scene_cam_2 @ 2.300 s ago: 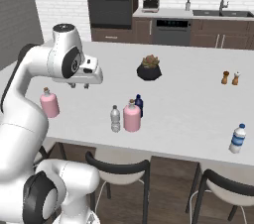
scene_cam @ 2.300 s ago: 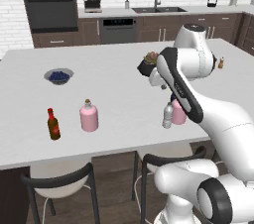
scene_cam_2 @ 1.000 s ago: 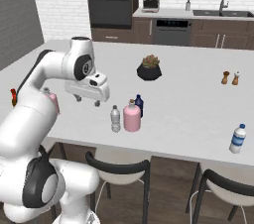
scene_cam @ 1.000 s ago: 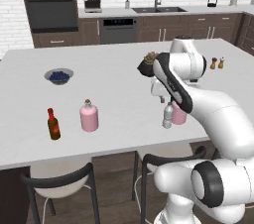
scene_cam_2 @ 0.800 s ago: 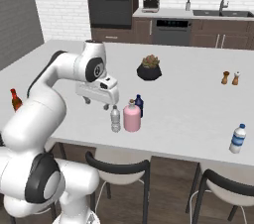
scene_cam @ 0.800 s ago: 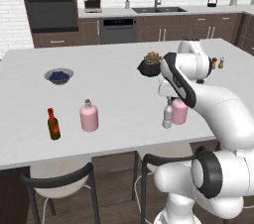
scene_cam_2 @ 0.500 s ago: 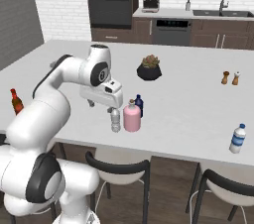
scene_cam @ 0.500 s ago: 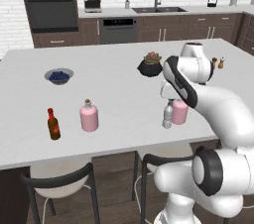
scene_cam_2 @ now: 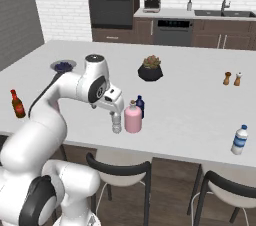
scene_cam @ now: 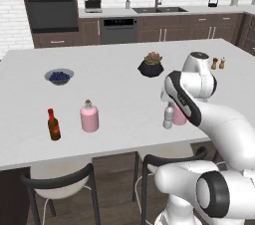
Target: Move the plastic bottles in the middle to the plastics group, and the glass bottles in the middle to the glass group.
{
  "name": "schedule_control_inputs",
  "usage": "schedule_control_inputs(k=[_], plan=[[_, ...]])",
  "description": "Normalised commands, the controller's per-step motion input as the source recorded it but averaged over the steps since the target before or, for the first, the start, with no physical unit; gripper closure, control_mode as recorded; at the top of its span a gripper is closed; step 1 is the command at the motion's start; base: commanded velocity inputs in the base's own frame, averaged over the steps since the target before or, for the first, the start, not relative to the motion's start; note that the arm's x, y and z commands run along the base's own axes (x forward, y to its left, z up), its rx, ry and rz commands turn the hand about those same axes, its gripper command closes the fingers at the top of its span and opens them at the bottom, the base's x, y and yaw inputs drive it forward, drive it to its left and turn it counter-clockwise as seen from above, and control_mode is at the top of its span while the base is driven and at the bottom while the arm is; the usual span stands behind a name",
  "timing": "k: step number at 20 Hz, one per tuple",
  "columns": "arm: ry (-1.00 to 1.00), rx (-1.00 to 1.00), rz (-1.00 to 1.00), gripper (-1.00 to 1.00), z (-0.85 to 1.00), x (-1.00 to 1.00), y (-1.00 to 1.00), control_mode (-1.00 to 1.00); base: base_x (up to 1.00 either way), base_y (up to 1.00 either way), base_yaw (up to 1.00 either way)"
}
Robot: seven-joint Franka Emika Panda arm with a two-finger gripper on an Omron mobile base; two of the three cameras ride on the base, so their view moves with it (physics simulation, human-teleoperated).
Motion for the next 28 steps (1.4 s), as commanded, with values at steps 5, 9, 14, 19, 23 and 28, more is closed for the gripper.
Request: schedule_control_inputs(k=[5,9,14,19,23,28], plan=[[0.02,0.00,0.00,-1.00,-0.09,0.46,-0.01,-1.00,0.00,0.00,0.00],[0.05,0.00,0.00,-1.00,-0.09,0.44,0.00,-1.00,0.00,0.00,0.00],[0.00,0.00,0.00,-1.00,-0.19,0.26,0.00,-1.00,0.00,0.00,0.00],[0.00,0.00,0.00,-1.00,-0.36,0.09,0.00,-1.00,0.00,0.00,0.00],[0.00,0.00,0.00,-1.00,-0.34,0.00,-0.02,-1.00,0.00,0.00,0.00],[0.00,0.00,0.00,-1.00,-0.10,0.20,-0.12,-1.00,0.00,0.00,0.00]])
